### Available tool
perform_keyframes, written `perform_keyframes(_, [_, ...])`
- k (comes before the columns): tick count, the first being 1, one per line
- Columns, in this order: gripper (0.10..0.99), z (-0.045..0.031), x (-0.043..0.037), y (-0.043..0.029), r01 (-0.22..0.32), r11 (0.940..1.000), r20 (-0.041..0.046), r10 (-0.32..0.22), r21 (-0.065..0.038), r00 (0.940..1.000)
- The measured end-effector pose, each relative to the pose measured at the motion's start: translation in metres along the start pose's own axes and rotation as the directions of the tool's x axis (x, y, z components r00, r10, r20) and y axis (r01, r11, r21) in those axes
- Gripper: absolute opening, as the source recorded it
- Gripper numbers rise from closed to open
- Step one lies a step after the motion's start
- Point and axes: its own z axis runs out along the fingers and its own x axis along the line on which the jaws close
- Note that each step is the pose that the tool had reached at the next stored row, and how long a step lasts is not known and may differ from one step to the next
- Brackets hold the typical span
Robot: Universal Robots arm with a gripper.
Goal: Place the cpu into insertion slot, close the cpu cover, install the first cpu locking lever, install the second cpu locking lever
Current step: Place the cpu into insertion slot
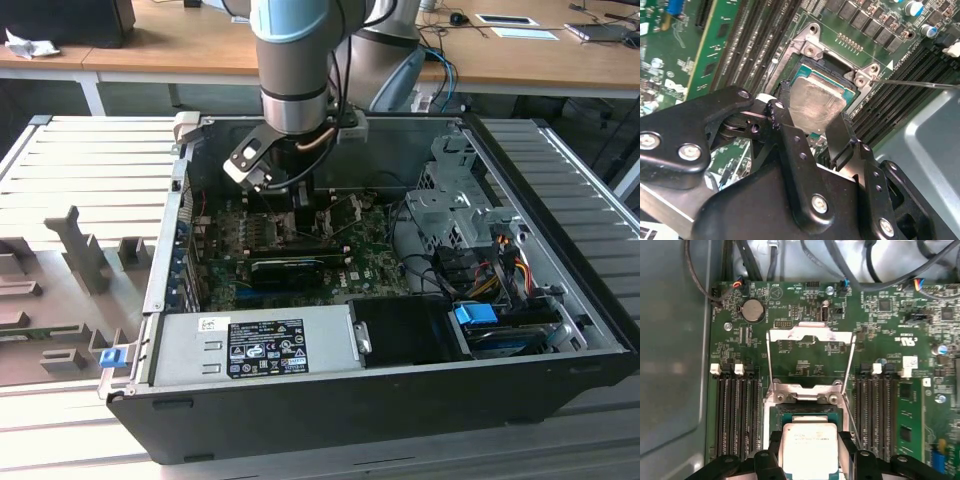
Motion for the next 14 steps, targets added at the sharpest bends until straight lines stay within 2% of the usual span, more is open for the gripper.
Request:
perform_keyframes(4, [0.525,0.0038,0.0022,-0.0002,0.001,1.0000,0.0007,-0.001,0.000,1.0000])
perform_keyframes(9, [0.525,0.0090,0.0033,0.0007,-0.003,1.0000,0.0081,0.003,0.000,1.0000])
perform_keyframes(14, [0.525,0.0098,0.0033,0.0006,-0.004,1.0000,0.0086,0.004,0.000,1.0000])
